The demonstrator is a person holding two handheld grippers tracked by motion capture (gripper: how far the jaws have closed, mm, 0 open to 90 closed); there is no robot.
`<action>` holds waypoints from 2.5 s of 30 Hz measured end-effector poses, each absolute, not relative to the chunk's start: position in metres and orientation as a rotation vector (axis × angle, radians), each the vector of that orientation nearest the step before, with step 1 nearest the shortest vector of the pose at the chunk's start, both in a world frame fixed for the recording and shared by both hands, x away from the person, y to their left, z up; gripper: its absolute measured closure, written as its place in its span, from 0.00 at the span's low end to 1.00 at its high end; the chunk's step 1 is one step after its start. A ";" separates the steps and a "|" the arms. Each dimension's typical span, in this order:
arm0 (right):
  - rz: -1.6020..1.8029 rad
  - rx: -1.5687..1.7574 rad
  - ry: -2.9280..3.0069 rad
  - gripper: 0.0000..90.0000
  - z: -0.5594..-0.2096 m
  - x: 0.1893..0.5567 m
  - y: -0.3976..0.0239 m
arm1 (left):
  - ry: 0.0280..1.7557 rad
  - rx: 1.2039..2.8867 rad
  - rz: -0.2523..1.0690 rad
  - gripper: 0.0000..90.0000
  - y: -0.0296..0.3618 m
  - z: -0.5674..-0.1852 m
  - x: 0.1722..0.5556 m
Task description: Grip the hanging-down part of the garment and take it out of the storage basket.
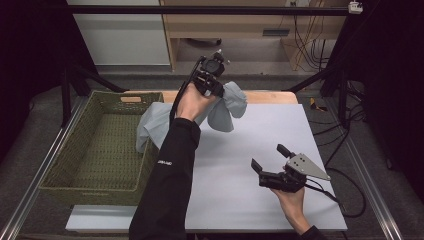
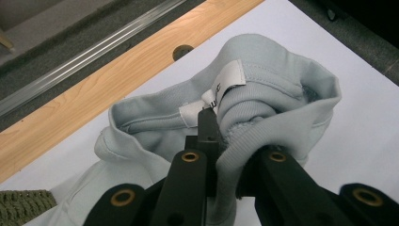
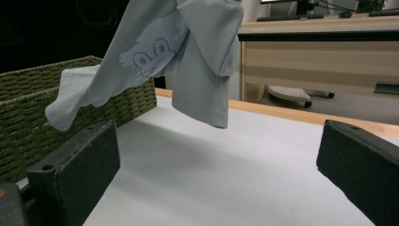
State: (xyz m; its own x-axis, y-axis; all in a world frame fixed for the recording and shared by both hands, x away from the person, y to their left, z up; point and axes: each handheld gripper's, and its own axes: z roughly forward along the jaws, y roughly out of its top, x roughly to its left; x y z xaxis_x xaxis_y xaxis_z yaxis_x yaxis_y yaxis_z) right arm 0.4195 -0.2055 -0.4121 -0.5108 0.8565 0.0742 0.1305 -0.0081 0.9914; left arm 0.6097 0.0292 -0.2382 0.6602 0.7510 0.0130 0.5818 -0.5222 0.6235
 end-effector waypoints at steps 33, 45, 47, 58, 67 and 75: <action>1.613 0.959 1.750 0.00 -0.382 0.473 -0.124 | 1.017 2.293 0.381 0.93 0.035 -0.228 0.604; 1.612 0.915 1.795 0.00 -0.377 0.486 -0.090 | 1.013 2.283 0.385 0.93 0.040 -0.223 0.603; 1.608 0.902 1.800 0.00 -0.376 0.490 -0.081 | 1.013 2.283 0.384 0.93 0.040 -0.223 0.603; 1.619 0.934 1.816 0.02 -0.385 0.502 -0.058 | 1.008 2.287 0.386 0.93 0.043 -0.223 0.602; 1.606 0.925 1.858 0.07 -0.395 0.516 -0.041 | 1.013 2.288 0.389 0.93 0.044 -0.223 0.601; 1.608 0.894 1.883 0.19 -0.397 0.525 -0.023 | 1.015 2.290 0.390 0.93 0.045 -0.223 0.600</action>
